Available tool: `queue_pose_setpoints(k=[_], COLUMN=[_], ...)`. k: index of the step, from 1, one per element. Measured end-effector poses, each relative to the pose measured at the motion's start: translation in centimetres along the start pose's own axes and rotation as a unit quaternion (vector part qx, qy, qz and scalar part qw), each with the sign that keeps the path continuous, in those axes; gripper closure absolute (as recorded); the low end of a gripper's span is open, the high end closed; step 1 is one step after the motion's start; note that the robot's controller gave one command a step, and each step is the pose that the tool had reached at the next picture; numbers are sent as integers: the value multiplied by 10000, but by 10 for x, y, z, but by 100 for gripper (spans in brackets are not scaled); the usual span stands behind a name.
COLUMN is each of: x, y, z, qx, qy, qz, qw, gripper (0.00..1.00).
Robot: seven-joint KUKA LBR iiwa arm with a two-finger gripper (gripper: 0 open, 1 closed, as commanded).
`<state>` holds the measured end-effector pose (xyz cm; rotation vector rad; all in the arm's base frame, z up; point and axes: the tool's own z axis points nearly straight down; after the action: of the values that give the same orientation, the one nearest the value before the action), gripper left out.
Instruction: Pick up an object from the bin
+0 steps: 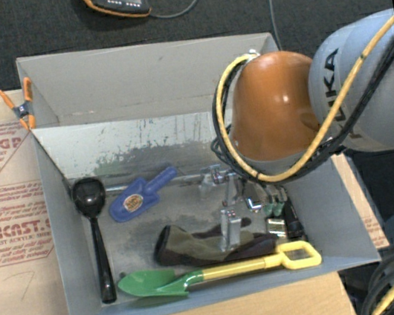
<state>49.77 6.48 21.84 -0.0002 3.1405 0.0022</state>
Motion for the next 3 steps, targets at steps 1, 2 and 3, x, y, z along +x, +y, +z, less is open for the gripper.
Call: queue_pose_setpoints(k=[1, 2, 3], x=[0, 8, 9], y=[0, -30, 23], z=[0, 55, 72], qx=[0, 4, -23], qy=[0, 16, -39], qz=[-1, -158, 172], qw=[10000, 9999, 9998], gripper=[0, 0, 0])
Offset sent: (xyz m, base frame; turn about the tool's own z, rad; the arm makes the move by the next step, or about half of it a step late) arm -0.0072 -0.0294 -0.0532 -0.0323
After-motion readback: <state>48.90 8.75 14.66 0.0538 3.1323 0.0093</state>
